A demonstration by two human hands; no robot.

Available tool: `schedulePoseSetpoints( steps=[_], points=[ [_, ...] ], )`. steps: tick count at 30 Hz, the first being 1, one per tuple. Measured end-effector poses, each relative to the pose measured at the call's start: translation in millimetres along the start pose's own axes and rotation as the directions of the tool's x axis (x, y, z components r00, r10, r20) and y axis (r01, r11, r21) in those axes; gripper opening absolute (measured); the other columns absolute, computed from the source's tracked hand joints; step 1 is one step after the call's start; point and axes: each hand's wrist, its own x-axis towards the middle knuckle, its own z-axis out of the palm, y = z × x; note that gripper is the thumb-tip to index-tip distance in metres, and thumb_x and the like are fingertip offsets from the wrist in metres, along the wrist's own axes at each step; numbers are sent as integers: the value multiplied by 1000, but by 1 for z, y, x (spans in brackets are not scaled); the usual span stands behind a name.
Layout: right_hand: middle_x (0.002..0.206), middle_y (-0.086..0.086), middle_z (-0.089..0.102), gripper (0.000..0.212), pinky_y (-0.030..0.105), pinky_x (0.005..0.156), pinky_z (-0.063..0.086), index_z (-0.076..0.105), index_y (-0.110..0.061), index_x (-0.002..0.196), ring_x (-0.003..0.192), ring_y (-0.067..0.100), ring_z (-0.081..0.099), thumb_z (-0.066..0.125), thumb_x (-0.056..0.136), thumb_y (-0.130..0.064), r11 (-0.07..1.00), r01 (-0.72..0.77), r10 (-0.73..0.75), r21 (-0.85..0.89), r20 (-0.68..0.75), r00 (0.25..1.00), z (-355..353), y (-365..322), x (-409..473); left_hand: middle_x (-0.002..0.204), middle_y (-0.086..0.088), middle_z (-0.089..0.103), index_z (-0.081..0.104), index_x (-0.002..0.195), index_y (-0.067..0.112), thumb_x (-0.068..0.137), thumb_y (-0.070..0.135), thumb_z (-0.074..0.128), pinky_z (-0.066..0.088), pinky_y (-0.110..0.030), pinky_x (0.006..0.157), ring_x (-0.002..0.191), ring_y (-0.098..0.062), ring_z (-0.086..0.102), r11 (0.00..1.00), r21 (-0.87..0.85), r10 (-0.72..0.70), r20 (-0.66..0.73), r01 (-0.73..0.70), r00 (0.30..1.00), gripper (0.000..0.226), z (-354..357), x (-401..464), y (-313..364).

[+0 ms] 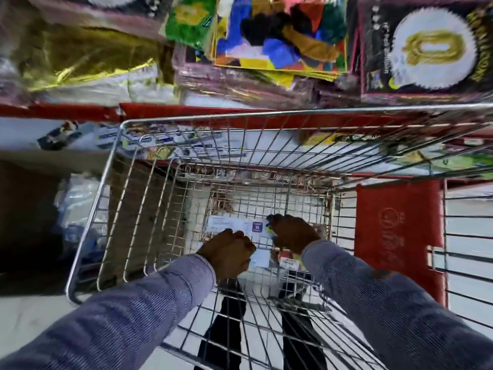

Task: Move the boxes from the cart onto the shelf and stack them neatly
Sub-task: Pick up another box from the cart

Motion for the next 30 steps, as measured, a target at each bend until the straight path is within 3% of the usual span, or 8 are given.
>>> schedulePoseSetpoints(
  steps=[3, 7, 13, 15, 20, 24, 27, 30],
  points=[
    [129, 16, 55, 58, 44, 83, 51, 34, -7, 140, 112, 37, 57, 56, 89, -24, 1000, -22, 23, 16, -63, 998, -6, 12, 1, 132, -20, 55, 38, 140, 1, 98, 28, 51, 45, -49, 96, 119, -39, 51, 1000, 18, -9, 142, 7, 990, 51, 10, 17, 2],
    [124, 13, 59, 56, 39, 77, 50, 39, -12, 136, 103, 35, 60, 57, 88, -35, 999, 28, -21, 29, -227, 974, -15, 22, -9, 131, -24, 56, 27, 145, -3, 96, 10, 53, 50, -50, 88, 113, -41, 57, 995, -9, -94, 138, 96, 986, 57, 24, 30, 9],
    [110, 9, 69, 59, 35, 73, 53, 48, -16, 127, 89, 32, 68, 54, 79, -51, 995, 85, -102, -57, -492, 864, -72, 6, -45, 116, -21, 65, 49, 127, 0, 98, 8, 46, 47, -41, 74, 101, -39, 65, 970, -107, -193, 208, 218, 959, 30, 0, 31, 17],
    [109, 7, 70, 62, 34, 76, 54, 48, -21, 129, 90, 30, 68, 54, 77, -53, 994, 103, -105, -35, -538, 836, -100, -2, -64, 119, -20, 63, 46, 133, 2, 92, 5, 56, 48, -40, 74, 104, -39, 64, 979, -102, -161, 146, 177, 976, 43, -17, 23, 17],
    [90, 1, 74, 52, 33, 71, 56, 57, -26, 116, 81, 27, 69, 54, 74, -57, 991, 88, -130, -97, -641, 757, -195, -21, -129, 143, -12, 55, 41, 147, 15, 88, 32, 65, 46, -41, 102, 126, -32, 55, 973, -162, -183, -111, 164, 977, 65, -94, -32, 15],
    [98, 3, 76, 59, 34, 72, 57, 59, -27, 119, 87, 30, 70, 56, 71, -61, 976, 54, -198, -212, -749, 632, -285, -35, -195, 127, -2, 70, 59, 133, 32, 72, 52, 69, 54, -36, 92, 115, -26, 65, 979, -130, -201, -444, 160, 873, 65, -186, -94, 23],
    [94, 3, 77, 57, 32, 65, 51, 62, -28, 116, 85, 31, 70, 60, 70, -61, 966, 47, -242, -256, -815, 527, -350, -47, -248, 103, 4, 78, 65, 120, 40, 61, 65, 71, 54, -27, 72, 95, -20, 72, 972, -122, -235, -593, 203, 770, 64, -259, -138, 34],
    [89, 1, 76, 58, 30, 59, 45, 61, -31, 112, 81, 27, 70, 56, 68, -68, 953, 11, -277, -302, -857, 435, -407, -56, -297, 99, 6, 79, 62, 121, 49, 55, 66, 67, 54, -28, 71, 91, -20, 73, 968, -115, -238, -699, 223, 674, 68, -328, -175, 46]
  ],
)
